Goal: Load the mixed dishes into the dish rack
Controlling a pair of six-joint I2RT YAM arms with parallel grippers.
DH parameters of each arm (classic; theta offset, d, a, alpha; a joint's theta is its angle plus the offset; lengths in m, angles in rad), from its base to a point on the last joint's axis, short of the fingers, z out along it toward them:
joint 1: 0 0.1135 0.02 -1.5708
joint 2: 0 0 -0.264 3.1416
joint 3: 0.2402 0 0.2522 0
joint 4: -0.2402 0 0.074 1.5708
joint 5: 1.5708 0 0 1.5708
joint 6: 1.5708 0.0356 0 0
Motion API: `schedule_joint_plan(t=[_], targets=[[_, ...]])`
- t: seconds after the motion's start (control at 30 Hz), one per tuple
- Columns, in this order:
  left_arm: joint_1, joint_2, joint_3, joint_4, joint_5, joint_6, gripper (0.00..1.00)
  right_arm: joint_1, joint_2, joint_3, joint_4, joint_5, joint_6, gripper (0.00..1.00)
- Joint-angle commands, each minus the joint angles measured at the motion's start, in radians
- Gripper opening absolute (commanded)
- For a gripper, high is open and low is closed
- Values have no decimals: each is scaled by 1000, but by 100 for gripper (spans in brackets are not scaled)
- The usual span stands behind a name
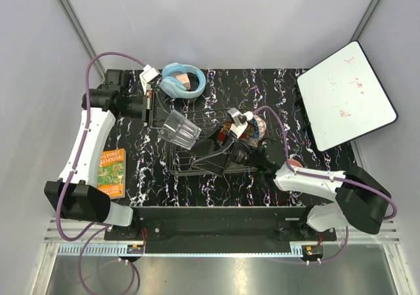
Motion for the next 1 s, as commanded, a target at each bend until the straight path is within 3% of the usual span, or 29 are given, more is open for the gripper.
schedule_joint_plan(t=[0.0, 0.8, 0.97], targets=[[1, -33, 33, 19, 190, 10, 0, 6, 13, 79, 79, 2, -35, 100], [4, -73, 5, 28, 190, 24, 0, -27, 145, 163, 122, 120, -1, 100], [4, -75, 10, 30, 188, 27, 0, -30, 178, 194, 143, 114, 29, 96]])
